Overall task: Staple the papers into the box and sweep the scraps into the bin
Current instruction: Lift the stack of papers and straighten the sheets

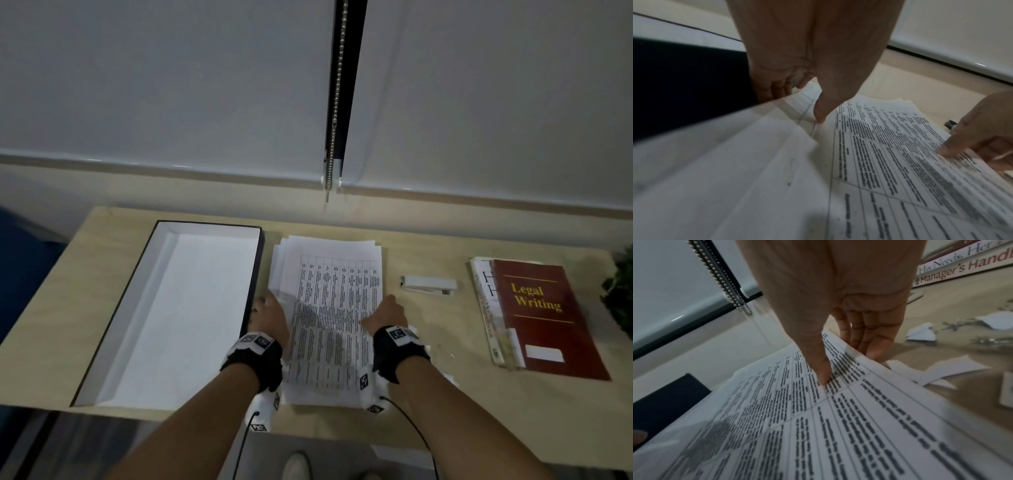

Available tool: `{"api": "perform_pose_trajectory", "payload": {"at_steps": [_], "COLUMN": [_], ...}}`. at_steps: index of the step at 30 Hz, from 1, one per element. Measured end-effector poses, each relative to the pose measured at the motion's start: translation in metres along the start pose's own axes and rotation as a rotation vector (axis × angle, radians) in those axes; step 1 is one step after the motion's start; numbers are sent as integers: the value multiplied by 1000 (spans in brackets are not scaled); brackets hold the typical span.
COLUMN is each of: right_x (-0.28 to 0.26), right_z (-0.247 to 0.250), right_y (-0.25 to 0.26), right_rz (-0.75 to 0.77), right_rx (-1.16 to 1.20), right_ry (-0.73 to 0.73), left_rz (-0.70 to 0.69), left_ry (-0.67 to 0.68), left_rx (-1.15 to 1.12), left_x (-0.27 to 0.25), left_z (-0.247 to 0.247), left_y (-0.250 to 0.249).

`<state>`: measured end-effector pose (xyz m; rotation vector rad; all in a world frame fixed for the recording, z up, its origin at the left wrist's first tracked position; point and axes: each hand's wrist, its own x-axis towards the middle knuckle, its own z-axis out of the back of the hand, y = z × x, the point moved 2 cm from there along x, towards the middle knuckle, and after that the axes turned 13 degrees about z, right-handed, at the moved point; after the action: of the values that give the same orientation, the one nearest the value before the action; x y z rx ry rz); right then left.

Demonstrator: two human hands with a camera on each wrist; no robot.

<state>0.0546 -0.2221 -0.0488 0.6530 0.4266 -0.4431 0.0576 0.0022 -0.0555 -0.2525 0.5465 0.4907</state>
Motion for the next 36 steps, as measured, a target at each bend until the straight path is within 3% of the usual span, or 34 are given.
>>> {"api": "perform_pose_trajectory", "payload": {"at_steps": [10, 16, 19, 23, 25, 32, 36], "right_x": [9, 8, 6, -15, -24, -48, -55], "right_z": [0, 3, 8, 33, 52, 115, 110], "right_y": [-2, -13, -20, -8, 5, 61, 61], "right_rz": [-9, 17, 85, 227, 307, 596, 655], "right_rx": [42, 232, 450, 787, 789, 829, 833], "right_ry": [21, -6, -85, 4, -7, -303, -344], "left_rz": [45, -90, -145, -235, -280, -460, -483], "left_ry": [134, 113, 103, 134, 131, -68, -59], "left_rx": [-509, -670, -780, -884, -909, -1018, -1054], "left_x": [12, -2, -10, -25, -32, -57, -55], "left_z": [13, 18, 22, 39, 55, 137, 137], "left_y": [8, 12, 18, 21, 17, -11, -8]}}
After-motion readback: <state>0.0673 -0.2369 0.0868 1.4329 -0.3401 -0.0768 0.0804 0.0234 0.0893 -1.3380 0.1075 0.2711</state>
